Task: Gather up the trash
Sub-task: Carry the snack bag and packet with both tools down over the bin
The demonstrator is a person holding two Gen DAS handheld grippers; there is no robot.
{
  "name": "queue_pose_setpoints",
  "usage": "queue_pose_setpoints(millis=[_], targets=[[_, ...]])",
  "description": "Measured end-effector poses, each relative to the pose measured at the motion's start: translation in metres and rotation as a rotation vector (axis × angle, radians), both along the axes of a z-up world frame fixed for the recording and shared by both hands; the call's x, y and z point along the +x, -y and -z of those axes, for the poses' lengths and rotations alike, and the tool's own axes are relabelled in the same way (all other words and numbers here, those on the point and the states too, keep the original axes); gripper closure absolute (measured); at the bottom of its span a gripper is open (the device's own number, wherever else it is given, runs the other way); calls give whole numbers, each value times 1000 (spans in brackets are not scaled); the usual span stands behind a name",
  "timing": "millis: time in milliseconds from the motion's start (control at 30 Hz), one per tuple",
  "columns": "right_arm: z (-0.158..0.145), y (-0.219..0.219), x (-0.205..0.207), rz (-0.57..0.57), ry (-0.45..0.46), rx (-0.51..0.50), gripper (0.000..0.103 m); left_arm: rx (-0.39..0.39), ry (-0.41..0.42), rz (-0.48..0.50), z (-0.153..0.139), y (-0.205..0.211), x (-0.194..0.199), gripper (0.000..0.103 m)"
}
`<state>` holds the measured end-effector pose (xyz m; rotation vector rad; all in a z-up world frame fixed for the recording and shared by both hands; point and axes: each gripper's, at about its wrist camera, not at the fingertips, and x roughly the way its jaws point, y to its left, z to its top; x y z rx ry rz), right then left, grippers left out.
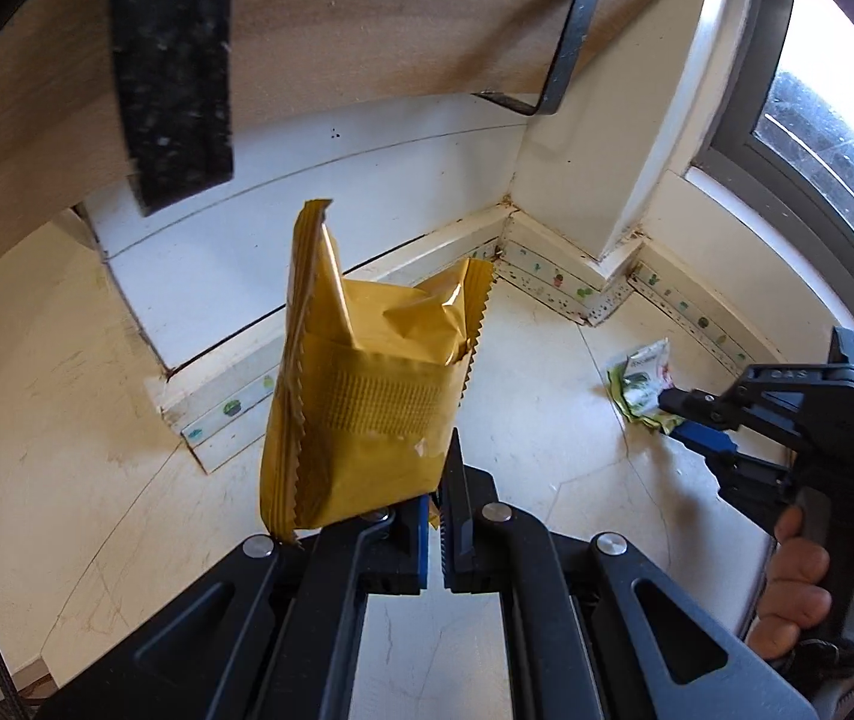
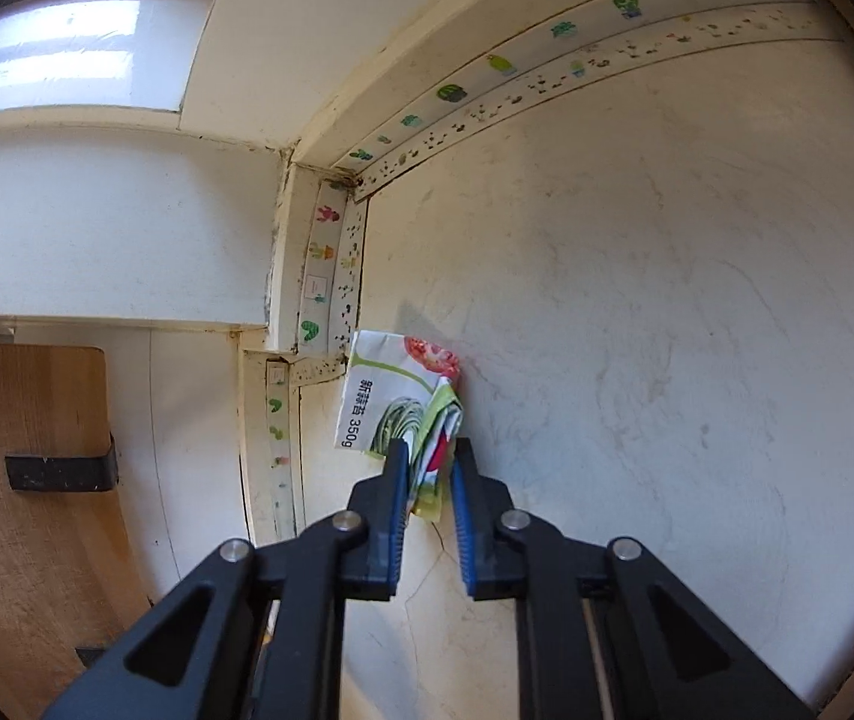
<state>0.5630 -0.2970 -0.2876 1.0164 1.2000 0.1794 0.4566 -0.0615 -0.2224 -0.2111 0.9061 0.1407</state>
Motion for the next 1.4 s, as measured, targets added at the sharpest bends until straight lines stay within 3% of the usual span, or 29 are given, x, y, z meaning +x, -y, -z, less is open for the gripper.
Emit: queue_pose_setpoints(millis=[167, 400, 700, 900, 1000, 1133, 1400], targets=[[-16, -5, -15, -43, 34, -3, 96, -14, -14, 37, -12, 2, -30, 102], [-73, -17, -67, -137, 116, -23, 96, -68, -39, 60, -44, -6, -96, 102], [-154, -49, -183, -270, 232, -72, 96, -148, -49, 105, -96, -33, -208, 102], [-185, -79, -275, -347, 270, -111, 96, -164, -93, 158, -96, -49, -282, 102], [-185, -104, -321, -402, 270, -158, 96, -159, -136, 167, -83, -64, -318, 102], [-162, -137, -377, -470, 237, -214, 96, -167, -228, 168, -43, -87, -365, 102], [-68, -203, -451, -604, 94, -352, 96, -194, -447, 183, 87, -129, -415, 102]])
